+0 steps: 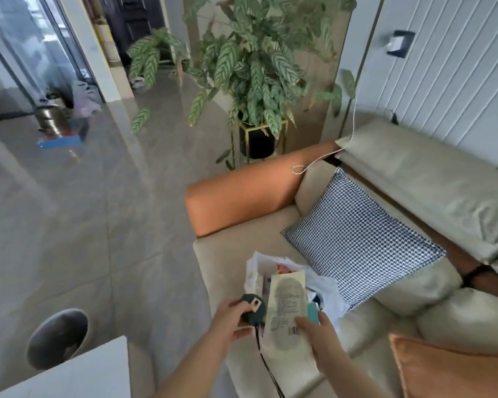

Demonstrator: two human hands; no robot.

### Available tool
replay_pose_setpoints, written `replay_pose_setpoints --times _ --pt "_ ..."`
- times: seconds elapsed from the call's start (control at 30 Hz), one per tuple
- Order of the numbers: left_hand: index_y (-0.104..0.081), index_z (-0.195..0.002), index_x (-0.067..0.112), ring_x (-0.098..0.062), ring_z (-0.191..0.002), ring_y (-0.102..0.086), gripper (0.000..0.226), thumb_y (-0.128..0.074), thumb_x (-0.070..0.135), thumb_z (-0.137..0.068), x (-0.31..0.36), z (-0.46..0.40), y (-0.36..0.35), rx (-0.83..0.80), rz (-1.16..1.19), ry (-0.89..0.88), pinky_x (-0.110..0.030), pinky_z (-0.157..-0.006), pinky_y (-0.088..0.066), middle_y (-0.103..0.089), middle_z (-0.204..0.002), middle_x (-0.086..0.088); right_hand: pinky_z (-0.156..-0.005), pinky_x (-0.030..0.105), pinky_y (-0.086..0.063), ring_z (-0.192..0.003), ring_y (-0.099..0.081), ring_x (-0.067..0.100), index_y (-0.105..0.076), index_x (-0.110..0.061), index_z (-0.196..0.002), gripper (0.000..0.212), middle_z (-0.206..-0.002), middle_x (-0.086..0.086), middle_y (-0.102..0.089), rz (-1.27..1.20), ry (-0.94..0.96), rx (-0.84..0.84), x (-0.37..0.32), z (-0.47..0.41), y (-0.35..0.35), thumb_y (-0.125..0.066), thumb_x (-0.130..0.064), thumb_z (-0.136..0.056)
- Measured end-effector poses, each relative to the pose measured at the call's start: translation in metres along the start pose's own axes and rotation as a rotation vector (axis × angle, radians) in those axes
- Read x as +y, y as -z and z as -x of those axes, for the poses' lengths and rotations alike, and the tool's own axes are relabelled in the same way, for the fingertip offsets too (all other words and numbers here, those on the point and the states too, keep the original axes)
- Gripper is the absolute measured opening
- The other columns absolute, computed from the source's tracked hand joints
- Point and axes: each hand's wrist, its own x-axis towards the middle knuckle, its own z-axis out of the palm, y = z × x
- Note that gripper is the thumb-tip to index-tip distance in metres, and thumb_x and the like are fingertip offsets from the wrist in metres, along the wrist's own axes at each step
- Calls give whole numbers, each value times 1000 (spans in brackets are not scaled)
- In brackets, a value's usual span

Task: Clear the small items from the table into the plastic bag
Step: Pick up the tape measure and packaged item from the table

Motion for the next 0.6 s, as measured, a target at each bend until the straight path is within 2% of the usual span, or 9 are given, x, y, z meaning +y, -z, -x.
replay_pose_setpoints --times 0.07,0.1,0.2,0.27,0.33,0.4,0.5,0.6 --pt "-56 -99 12 -21 -75 -64 15 -63 8 -86 6 -9 -21 -19 -41 2 -29 -60 -53 -66 -89 -11 -78 46 -55 -86 -65 35 -49 -6 -111 27 -97 19 -64 21 -15 57 -3 -9 13 -59 -4 -86" --pt "-56 -97 13 -20 -73 -64 15 -64 9 -86 8 -14 -31 -31 -69 2 -27 -56 -53 -66 -87 -9 -71 41 -54 -81 -63 33 -50 -5 -110 25 -92 18 -64 41 -21 84 -4 -14 19 -59 -4 -86" --pt "-50 -110 14 -18 -68 -63 26 -63 11 -88 13 -33 -57 -41 -149 10 -25 -49 -52 -63 -88 -7 -53 28 -41 -65 -53 25 -54 2 -109 24 -81 14 -62 113 -34 144 -10 -31 32 -57 -6 -86" --pt "-47 -113 17 -20 -75 -64 30 -63 15 -88 15 -48 -71 -22 -212 15 -31 -59 -55 -62 -92 -5 -50 26 -37 -62 -50 22 -55 3 -109 24 -79 12 -61 146 -53 159 -14 -43 35 -55 -8 -88" --pt "-50 -112 17 -25 -89 -65 30 -64 17 -85 17 -65 -81 5 -304 -3 -42 -79 -57 -62 -96 -4 -49 24 -36 -60 -48 17 -55 0 -106 19 -79 10 -60 161 -65 158 -21 -56 33 -53 -8 -89" --pt "-53 -115 18 -25 -97 -63 31 -62 17 -85 21 -86 -88 21 -446 -45 -42 -89 -54 -62 -96 0 -51 23 -37 -65 -51 15 -53 -4 -103 13 -82 8 -59 174 -78 147 -26 -71 28 -52 -6 -90" --pt "-53 -119 19 -22 -101 -61 31 -56 16 -88 29 -118 -94 18 -725 -119 -31 -87 -52 -63 -111 -4 -55 22 -42 -81 -57 20 -50 -2 -116 27 -97 11 -60 261 -126 139 -28 -100 13 -53 -4 -89" --pt "-50 -126 14 -24 -107 -59 34 -52 14 -92 34 -156 -99 -42 -901 -123 -29 -86 -48 -59 -119 -8 -59 22 -45 -92 -59 23 -47 -2 -123 37 -105 11 -59 358 -191 136 -30 -124 -4 -54 -7 -87"
